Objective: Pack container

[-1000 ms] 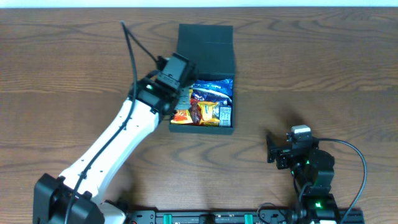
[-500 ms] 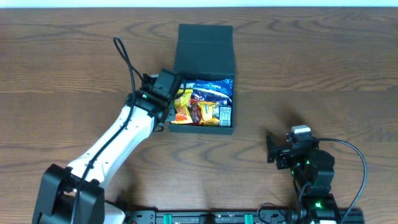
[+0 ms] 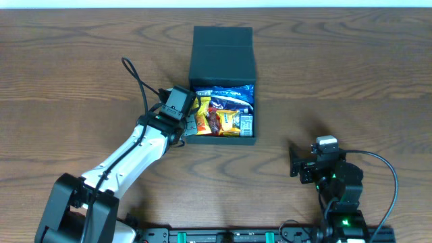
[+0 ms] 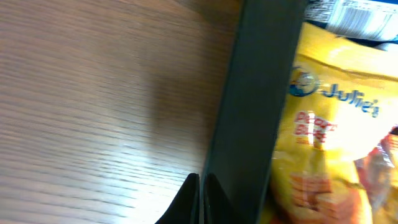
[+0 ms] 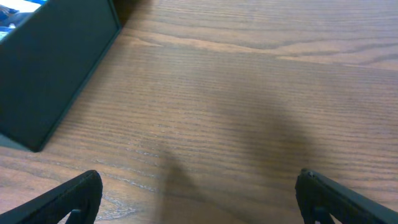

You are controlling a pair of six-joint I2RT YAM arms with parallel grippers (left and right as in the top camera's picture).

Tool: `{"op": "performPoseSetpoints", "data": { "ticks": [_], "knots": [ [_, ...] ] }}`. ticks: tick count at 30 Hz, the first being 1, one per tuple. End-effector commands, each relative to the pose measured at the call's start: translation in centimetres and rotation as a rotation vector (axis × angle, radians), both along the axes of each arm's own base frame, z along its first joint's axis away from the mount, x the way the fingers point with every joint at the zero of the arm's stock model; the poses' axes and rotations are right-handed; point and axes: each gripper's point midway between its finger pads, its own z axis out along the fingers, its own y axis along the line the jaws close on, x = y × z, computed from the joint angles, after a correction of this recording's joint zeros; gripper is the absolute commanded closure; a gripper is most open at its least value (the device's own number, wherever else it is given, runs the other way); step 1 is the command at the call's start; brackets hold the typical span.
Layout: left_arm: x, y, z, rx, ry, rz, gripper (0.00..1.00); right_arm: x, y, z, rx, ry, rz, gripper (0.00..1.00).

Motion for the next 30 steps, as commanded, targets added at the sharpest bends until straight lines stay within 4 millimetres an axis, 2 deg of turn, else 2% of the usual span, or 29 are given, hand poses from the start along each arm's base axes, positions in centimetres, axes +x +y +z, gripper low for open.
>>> {"op": "performPoseSetpoints", "data": {
  "ticks": [1,10,15,20,23,25,27,30],
  "knots": [
    [-0.7,-1.3,-0.3,-0.069,0.036,0.008,0.94,0.0,-0.2,-0.1,0.003,0.000,-0.011,0.01],
    [-0.3,-2.6,0.2,-0.104,0.008,-0.016,0.94,0.0,-0.2,-0.1,0.003,0.000,-0.012,0.01],
    [0.6,-1.2,0.5,-0.047,-0.038,0.028,0.94,0.0,-0.2,-0.1,0.003,0.000,-0.011,0.01],
    [2.8,0.0,3.9,-0.073,-0.129,0.073,0.94,0.0,-0.2,-0.1,0.003,0.000,-0.011,0.01],
    [3.3,1.2,6.1,-0.052,-0.185,0.081,0.94,0.0,-0.2,-0.1,0.003,0.000,-0.012,0.01],
    [3.1,2.6,8.2,-0.001,-0.243,0.064,0.94,0.0,-0.2,-0.1,0.003,0.000,-0.012,0.01],
    [2.9,2.9,9.5,0.021,-0.277,0.015,0.93,0.0,-0.2,-0.1,0.003,0.000,-0.012,0.01],
    [1.8,4.0,12.2,0.055,-0.339,-0.045,0.84,0.0,-0.2,-0.1,0.003,0.000,-0.012,0.01]
  ]
}}
